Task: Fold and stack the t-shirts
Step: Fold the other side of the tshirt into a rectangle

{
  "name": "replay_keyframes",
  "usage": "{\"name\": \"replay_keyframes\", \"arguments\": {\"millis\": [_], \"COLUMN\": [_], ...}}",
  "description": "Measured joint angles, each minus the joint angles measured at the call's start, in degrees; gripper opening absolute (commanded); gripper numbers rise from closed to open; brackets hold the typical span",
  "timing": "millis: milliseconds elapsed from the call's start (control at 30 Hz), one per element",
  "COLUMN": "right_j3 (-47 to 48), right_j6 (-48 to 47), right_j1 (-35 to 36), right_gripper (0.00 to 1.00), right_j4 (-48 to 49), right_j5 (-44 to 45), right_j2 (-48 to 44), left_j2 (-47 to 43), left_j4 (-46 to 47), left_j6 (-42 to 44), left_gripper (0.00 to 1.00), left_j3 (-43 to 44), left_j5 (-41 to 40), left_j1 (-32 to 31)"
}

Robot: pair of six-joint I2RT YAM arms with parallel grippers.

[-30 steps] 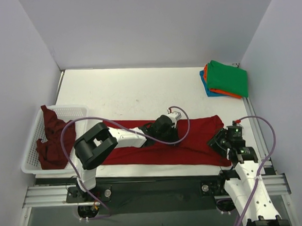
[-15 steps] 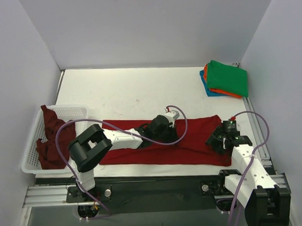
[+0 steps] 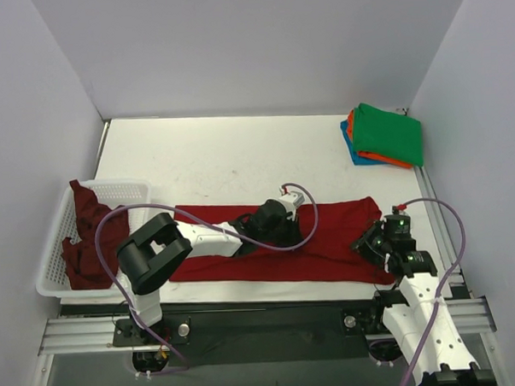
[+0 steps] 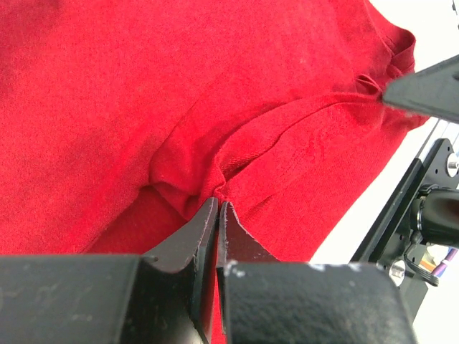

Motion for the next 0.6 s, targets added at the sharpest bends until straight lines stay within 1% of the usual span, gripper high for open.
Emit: {"name": "replay_keyframes", "arguments": {"millis": [167, 233, 333, 367, 433, 467, 600], "right_j3": [-3.0, -4.4, -5.3, -5.3, -5.2, -5.0, -3.4], "right_j6": [0.7, 0.9, 1.7, 1.9, 2.2, 2.4, 2.8], "right_j1": [1.1, 1.1, 1.1, 1.1, 1.1, 1.1, 1.1], "right_gripper": [0.15, 0.16, 0.18, 0.18, 0.2, 0.21, 0.21], "right_j4": [-2.8, -4.4, -7.3, -8.0, -9.2, -10.1, -11.9], "right_j5": [-2.1, -2.7, -3.2, -3.4, -3.4, -3.3, -2.6], "right_j2": [-4.7, -6.8, -10.4, -11.5, -13.5, -14.2, -14.4], "left_j2": [0.0, 0.0, 0.0, -0.1, -0.5, -0.8, -2.6], "left_j4": [1.0, 1.5, 2.3, 2.8, 3.9, 4.2, 4.5], "left_j6": [0.0, 0.0, 0.0, 0.0, 0.0, 0.0, 0.0], "left_gripper": [0.06, 0.11, 0.16, 0.19, 0.23, 0.29, 0.31], "left_j3": [-1.5, -2.3, -3.5, -3.9, -4.8, -5.2, -6.2], "left_j5": [0.0, -0.1, -0.4, -0.5, -0.6, -0.7, -1.2], "left_j1": [0.0, 0.0, 0.0, 0.0, 0.0, 0.0, 0.0]}}
